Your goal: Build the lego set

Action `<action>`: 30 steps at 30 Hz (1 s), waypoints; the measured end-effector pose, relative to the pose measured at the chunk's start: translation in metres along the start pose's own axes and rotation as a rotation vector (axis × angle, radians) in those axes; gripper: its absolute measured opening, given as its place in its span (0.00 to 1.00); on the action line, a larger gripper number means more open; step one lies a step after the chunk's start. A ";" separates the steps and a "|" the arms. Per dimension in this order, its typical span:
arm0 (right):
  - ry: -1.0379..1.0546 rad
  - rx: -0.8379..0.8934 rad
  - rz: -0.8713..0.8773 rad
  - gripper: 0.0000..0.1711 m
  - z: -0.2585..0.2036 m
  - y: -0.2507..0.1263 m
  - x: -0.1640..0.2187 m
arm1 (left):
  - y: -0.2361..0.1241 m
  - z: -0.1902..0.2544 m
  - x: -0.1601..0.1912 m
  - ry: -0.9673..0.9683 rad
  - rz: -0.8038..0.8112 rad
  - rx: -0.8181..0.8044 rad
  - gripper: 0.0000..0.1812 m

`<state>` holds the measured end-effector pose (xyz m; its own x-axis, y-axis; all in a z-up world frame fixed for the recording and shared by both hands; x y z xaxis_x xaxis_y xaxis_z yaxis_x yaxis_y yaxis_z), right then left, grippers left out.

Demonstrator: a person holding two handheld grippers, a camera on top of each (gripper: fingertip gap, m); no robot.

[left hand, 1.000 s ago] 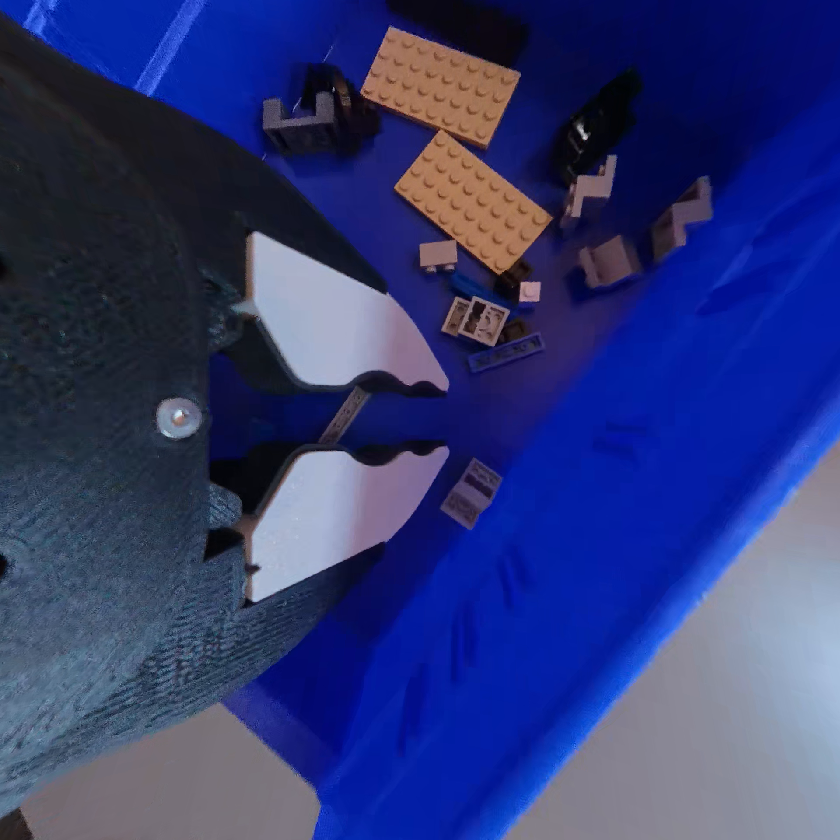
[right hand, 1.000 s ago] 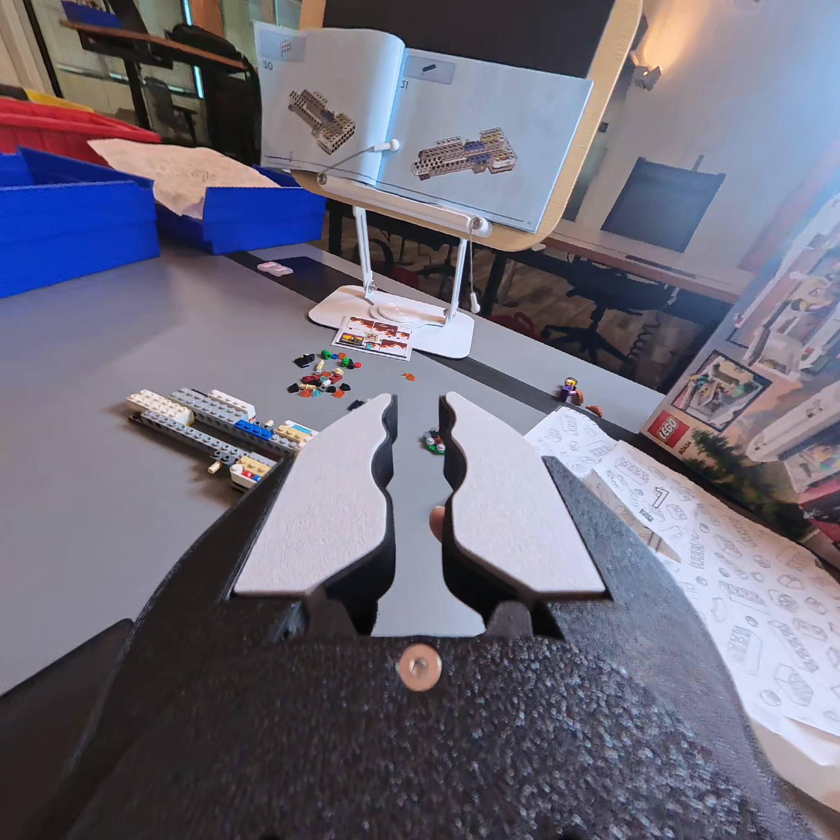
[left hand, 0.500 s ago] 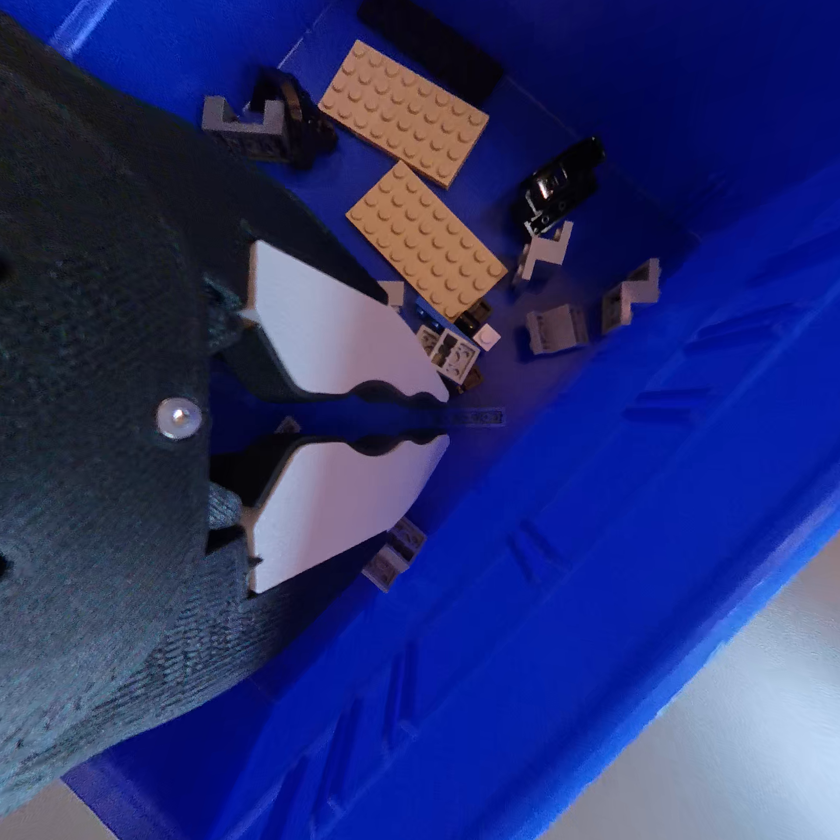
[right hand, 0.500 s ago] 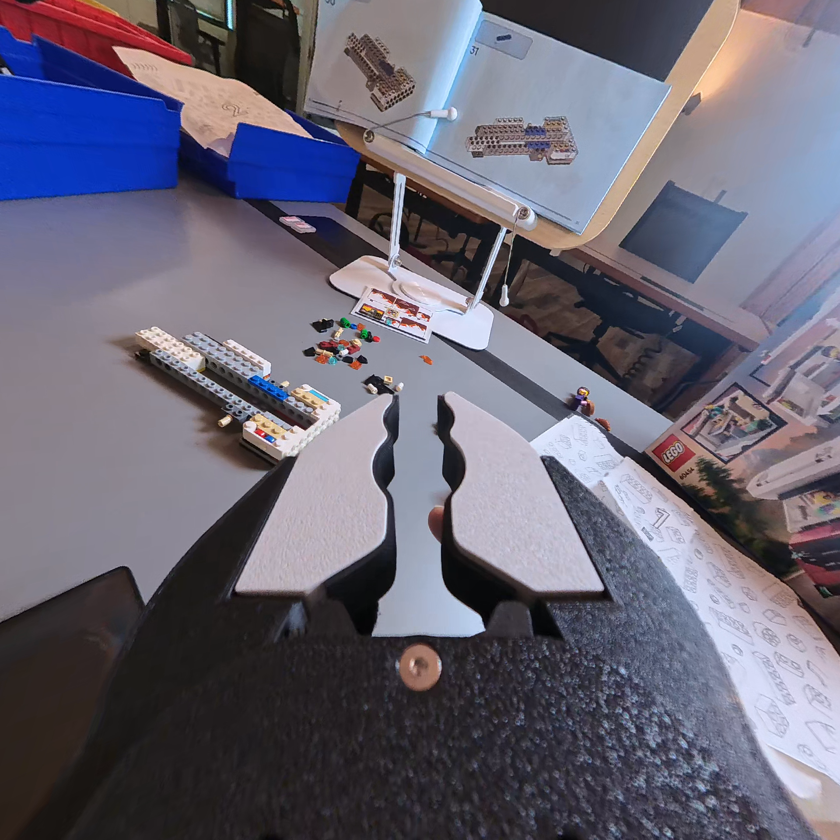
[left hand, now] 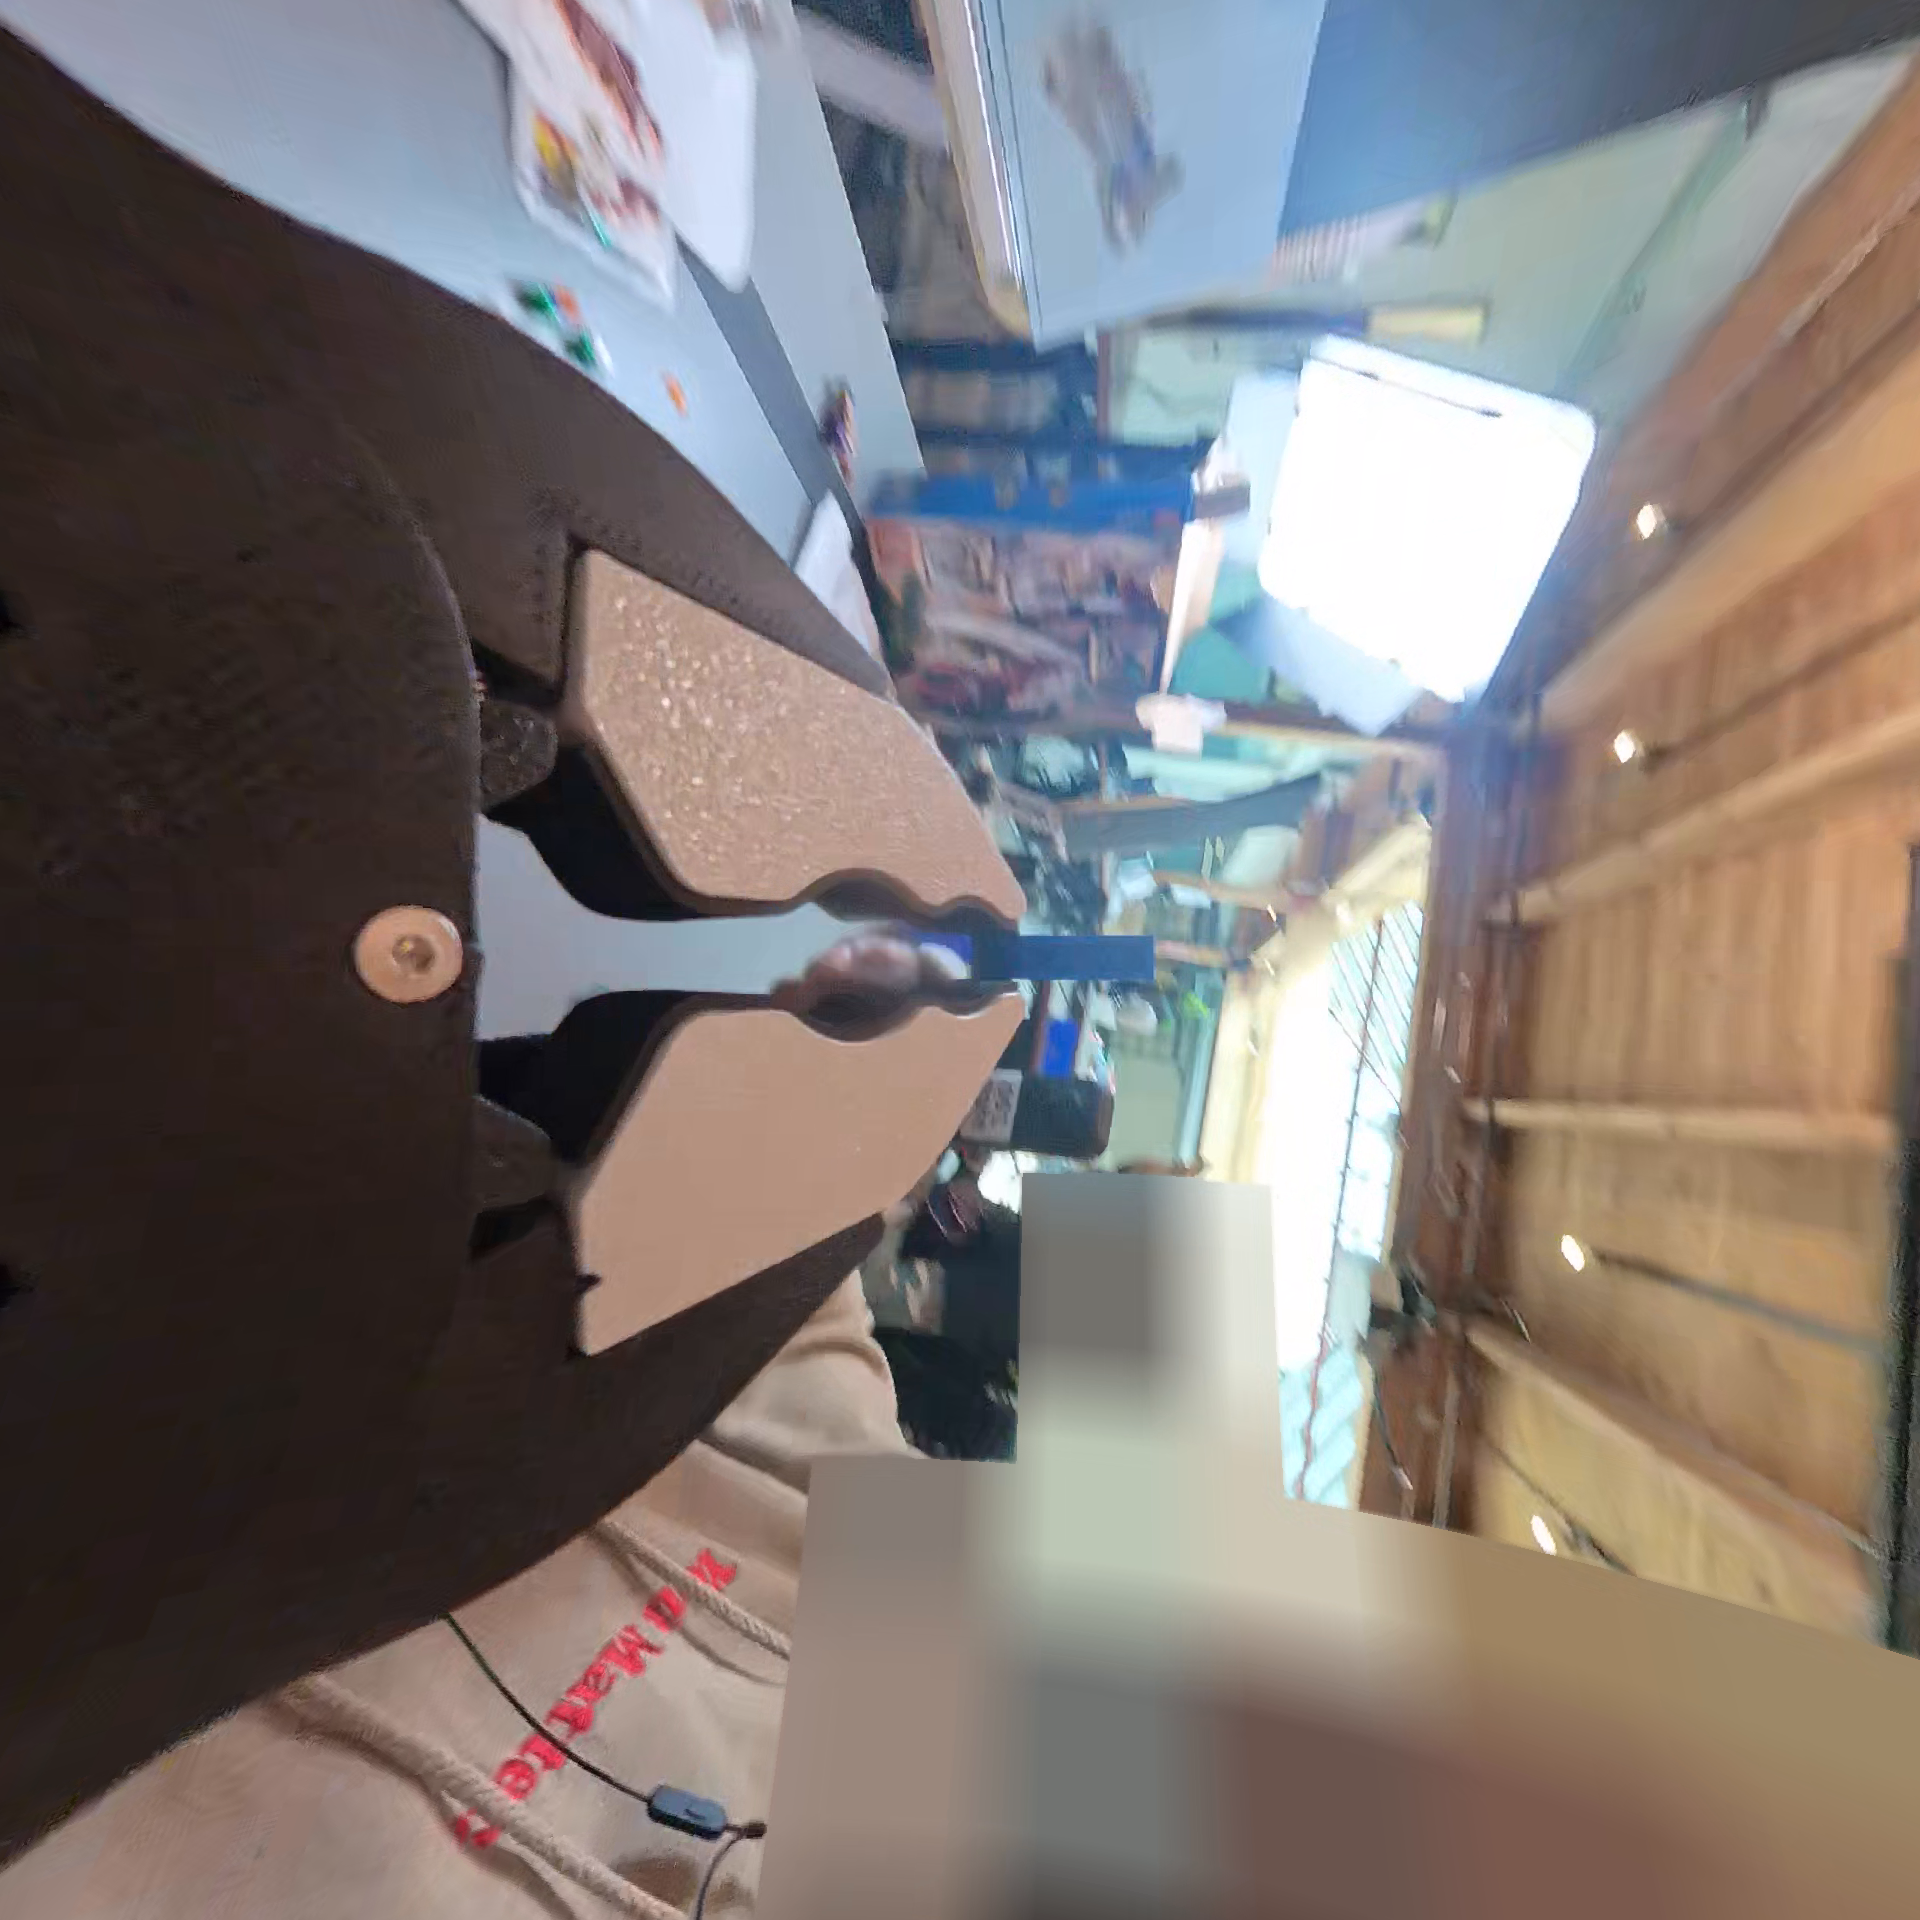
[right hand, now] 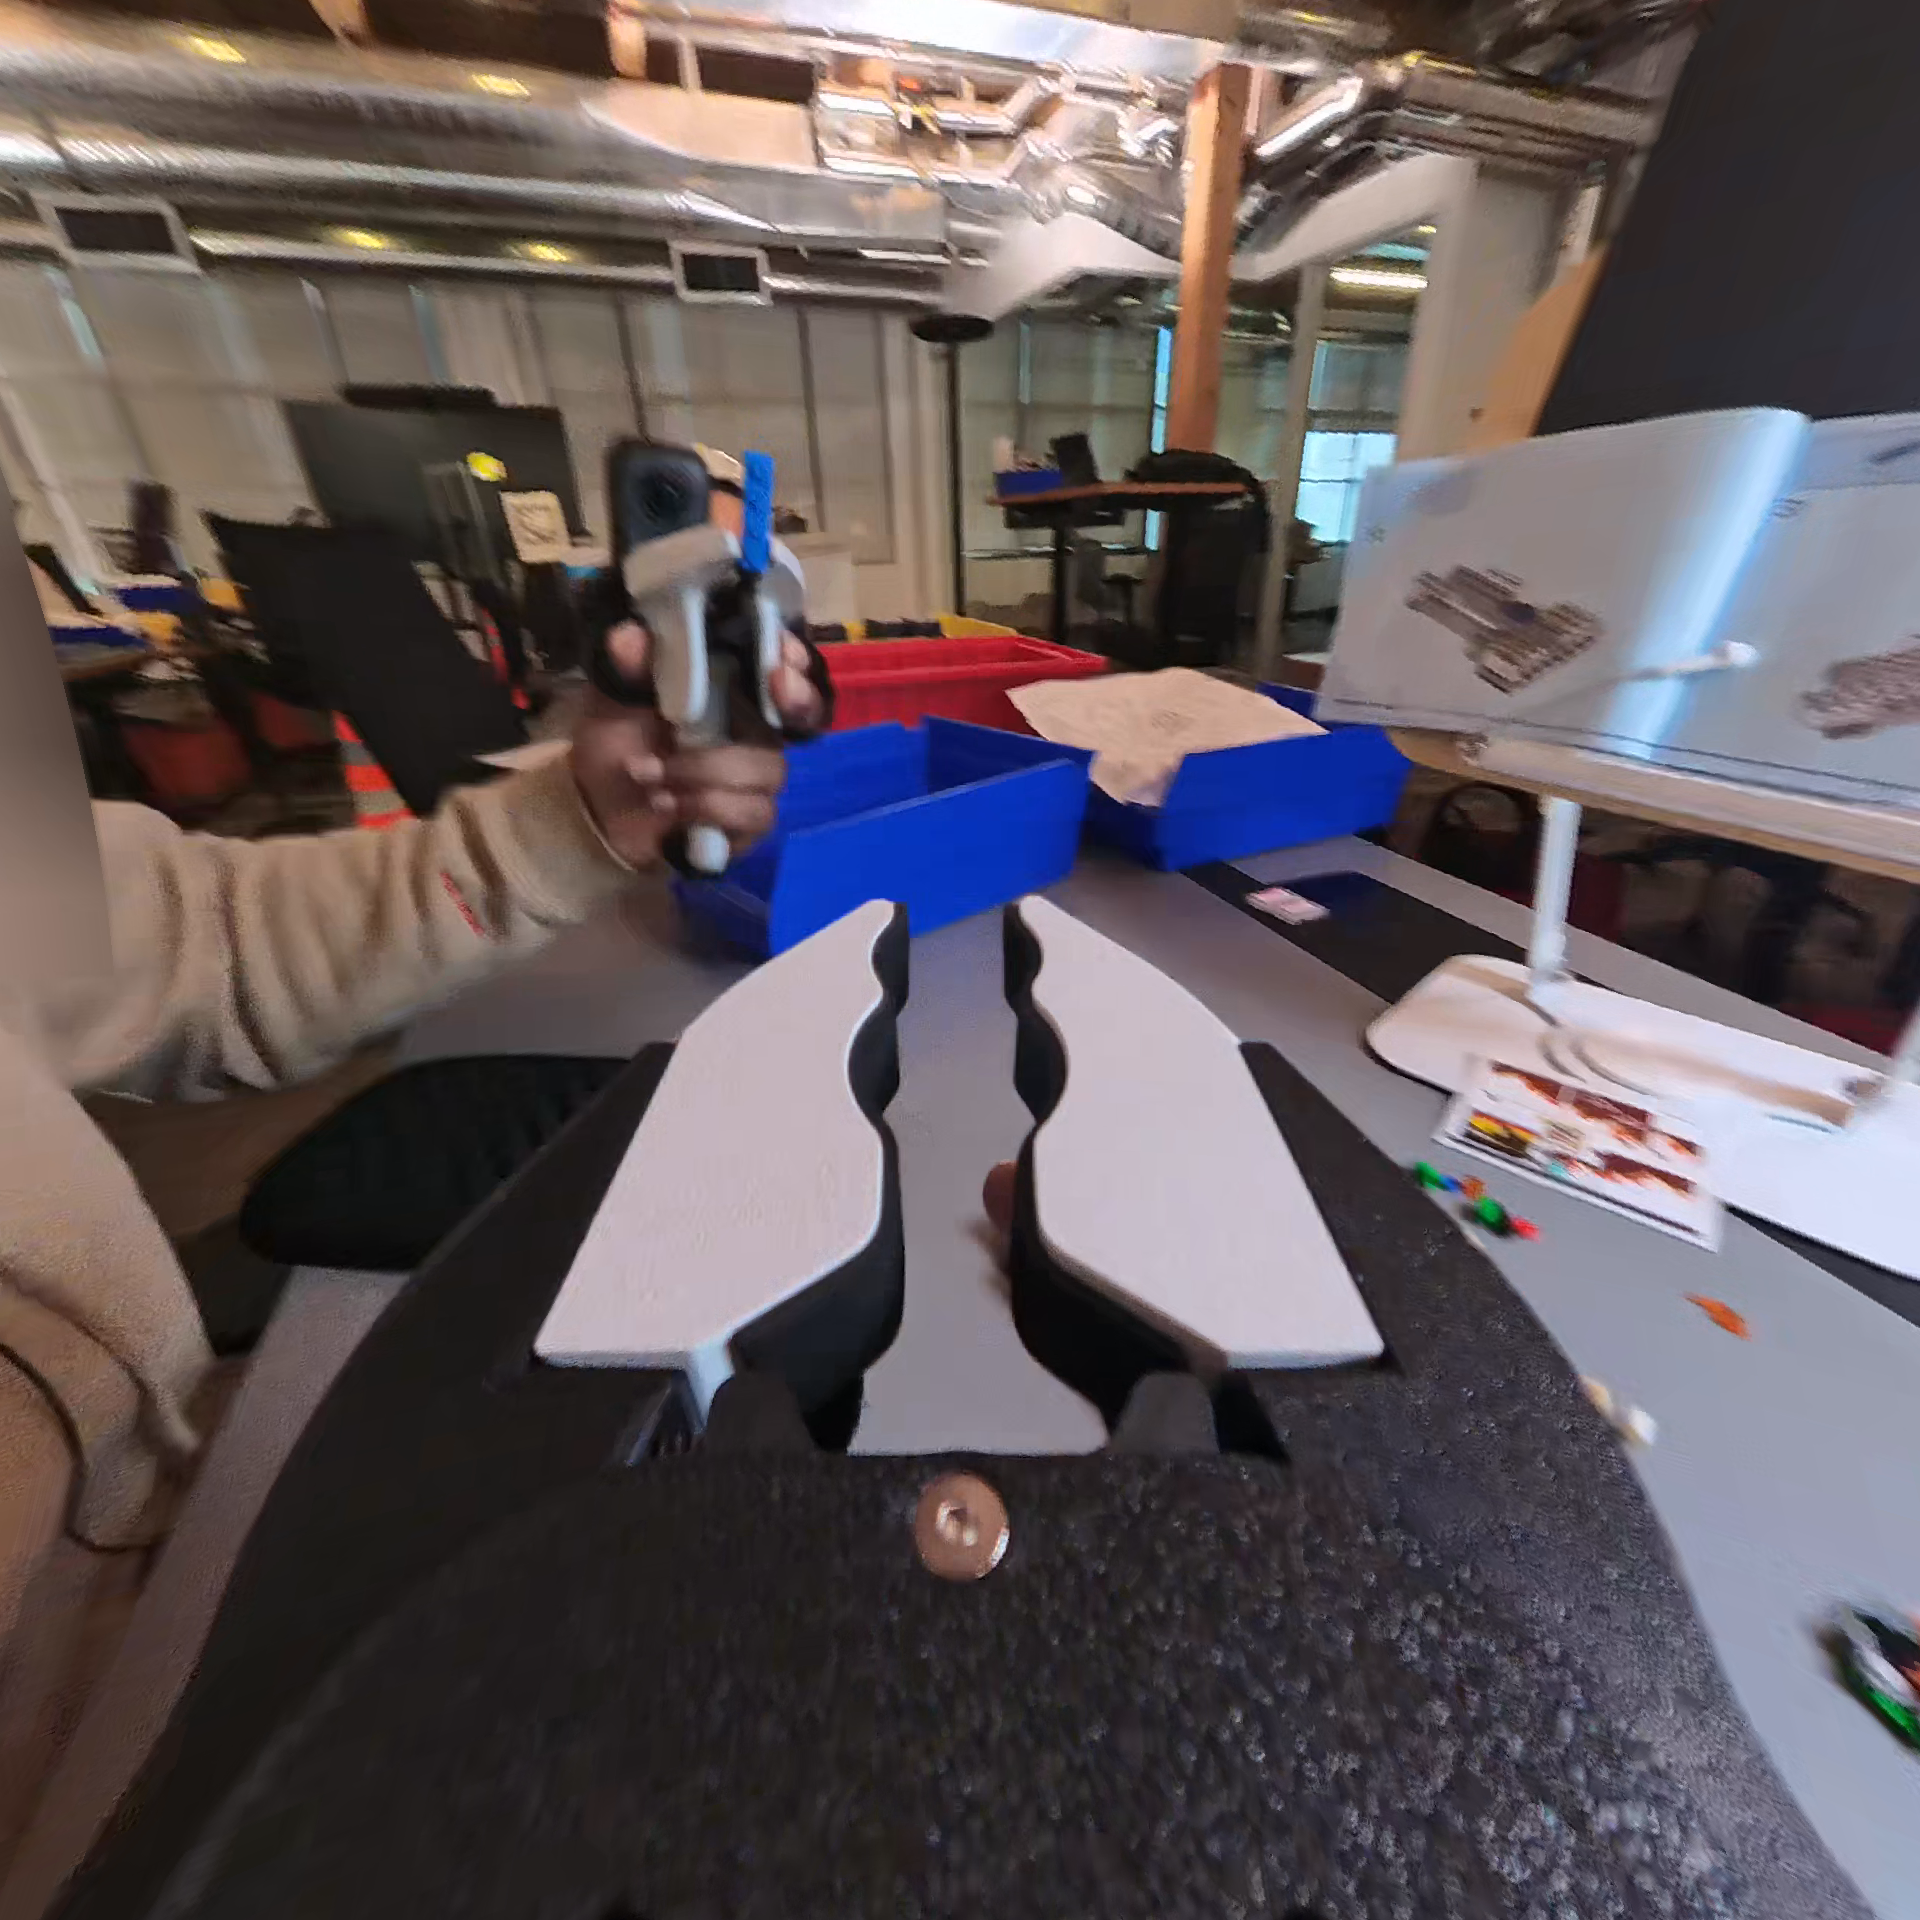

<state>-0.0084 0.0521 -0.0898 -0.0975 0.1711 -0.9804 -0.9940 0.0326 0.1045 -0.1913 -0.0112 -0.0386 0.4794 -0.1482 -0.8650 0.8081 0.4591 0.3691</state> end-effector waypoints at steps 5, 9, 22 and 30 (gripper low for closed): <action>0.057 -0.087 0.087 0.12 -0.021 0.030 -0.038 | 0.068 0.006 0.048 -0.131 0.015 0.196 0.04; 0.076 -0.076 0.075 0.12 -0.019 0.028 -0.035 | 0.094 0.005 0.077 -0.155 -0.063 0.203 0.04; 0.068 -0.103 -0.018 0.05 -0.012 0.026 -0.013 | 0.105 -0.010 0.106 -0.186 -0.123 0.134 0.05; 0.015 0.028 -0.161 0.05 0.041 0.000 -0.004 | 0.073 -0.080 0.131 0.068 -0.392 -0.271 0.24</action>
<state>-0.0057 0.0921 -0.0795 0.0623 0.1466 -0.9872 -0.9950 0.0858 -0.0501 -0.0970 0.0728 -0.1527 0.1257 -0.3027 -0.9448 0.8006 0.5933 -0.0835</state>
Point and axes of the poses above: each gripper's, where its closed fingertips meet, y out along the fingers, x out of its underside, z = x × y across the jaws, the point moved 2 cm from there along -y, back along the fingers, and after that the axes turned 11 degrees about -y, right-handed, at the moved point
